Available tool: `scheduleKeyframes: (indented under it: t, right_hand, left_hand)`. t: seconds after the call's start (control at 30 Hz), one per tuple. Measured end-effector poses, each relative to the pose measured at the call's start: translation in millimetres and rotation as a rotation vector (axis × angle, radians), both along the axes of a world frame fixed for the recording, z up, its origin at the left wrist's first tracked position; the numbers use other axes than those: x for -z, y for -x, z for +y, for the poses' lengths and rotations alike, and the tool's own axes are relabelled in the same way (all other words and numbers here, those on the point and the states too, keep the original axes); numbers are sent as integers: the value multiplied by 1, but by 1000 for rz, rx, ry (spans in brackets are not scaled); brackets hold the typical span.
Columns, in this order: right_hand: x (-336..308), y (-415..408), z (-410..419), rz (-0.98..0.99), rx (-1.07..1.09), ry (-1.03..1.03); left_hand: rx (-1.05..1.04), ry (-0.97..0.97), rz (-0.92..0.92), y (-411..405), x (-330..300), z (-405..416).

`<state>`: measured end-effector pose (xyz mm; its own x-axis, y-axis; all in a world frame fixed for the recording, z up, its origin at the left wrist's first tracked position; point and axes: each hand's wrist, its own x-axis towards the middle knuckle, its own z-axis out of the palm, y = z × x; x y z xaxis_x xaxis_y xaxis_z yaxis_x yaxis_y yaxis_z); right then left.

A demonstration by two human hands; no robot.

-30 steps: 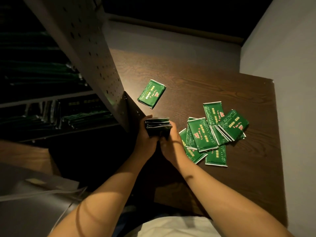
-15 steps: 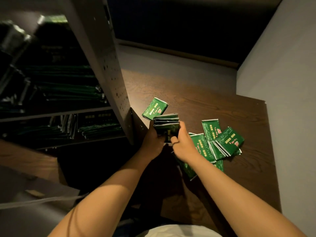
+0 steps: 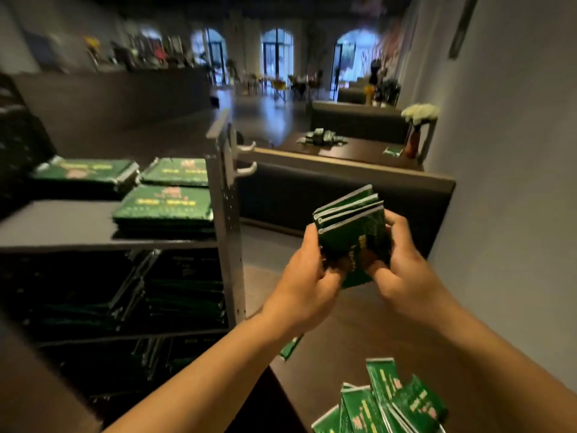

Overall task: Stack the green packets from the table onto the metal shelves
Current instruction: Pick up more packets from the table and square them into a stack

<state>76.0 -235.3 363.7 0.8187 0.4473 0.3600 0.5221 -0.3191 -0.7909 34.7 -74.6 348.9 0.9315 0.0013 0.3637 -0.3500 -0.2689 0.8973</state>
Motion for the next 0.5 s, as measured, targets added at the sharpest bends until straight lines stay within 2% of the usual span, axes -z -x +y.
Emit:
scheduleKeyframes:
  t: [0.13,0.27,0.4,0.5]
  right_hand:
    - [-99,15,14,-35,-222,-271]
    - [-181,19,54,-80,-412,-290]
    - [-235,7,118,-64,-526,-170]
    - [-255,3,172,-5,-606,-8]
  left_hand:
    - [-39,49,-254,27,-88,10]
    - [-178,129,-429,52,-157,38]
    - [-320,286,-390,65,-196,85]
    - [-462,345,-270,78,-204,121]
